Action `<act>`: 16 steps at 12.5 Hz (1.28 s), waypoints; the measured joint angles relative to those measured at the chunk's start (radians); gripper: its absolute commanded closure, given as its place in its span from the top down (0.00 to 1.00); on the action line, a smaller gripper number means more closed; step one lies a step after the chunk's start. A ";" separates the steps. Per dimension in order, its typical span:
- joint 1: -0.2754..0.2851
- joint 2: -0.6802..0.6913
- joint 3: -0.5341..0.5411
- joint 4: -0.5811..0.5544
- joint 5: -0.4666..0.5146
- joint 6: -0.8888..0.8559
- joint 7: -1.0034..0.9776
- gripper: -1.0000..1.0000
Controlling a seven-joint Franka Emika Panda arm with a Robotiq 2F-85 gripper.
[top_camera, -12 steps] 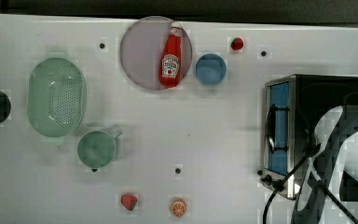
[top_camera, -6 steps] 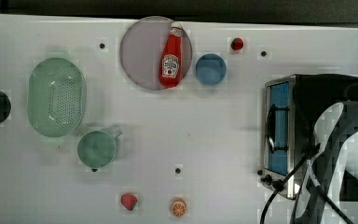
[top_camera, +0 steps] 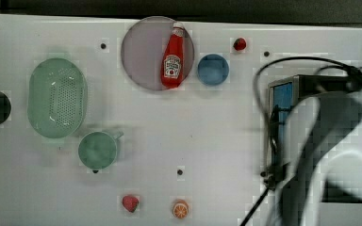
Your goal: Pick banana from table and place on oven.
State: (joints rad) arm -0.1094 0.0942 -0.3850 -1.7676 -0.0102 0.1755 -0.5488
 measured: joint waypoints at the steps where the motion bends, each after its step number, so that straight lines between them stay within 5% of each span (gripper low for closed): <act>1: 0.017 -0.055 0.043 -0.017 -0.007 -0.033 0.086 1.00; 9: 0.110 -0.342 0.417 -0.093 -0.027 -0.083 0.671 1.00; 16: 0.104 -0.368 0.397 -0.150 -0.008 -0.109 0.772 1.00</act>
State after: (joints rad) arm -0.0056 -0.2739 0.0124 -1.9180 -0.0182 0.0663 0.2231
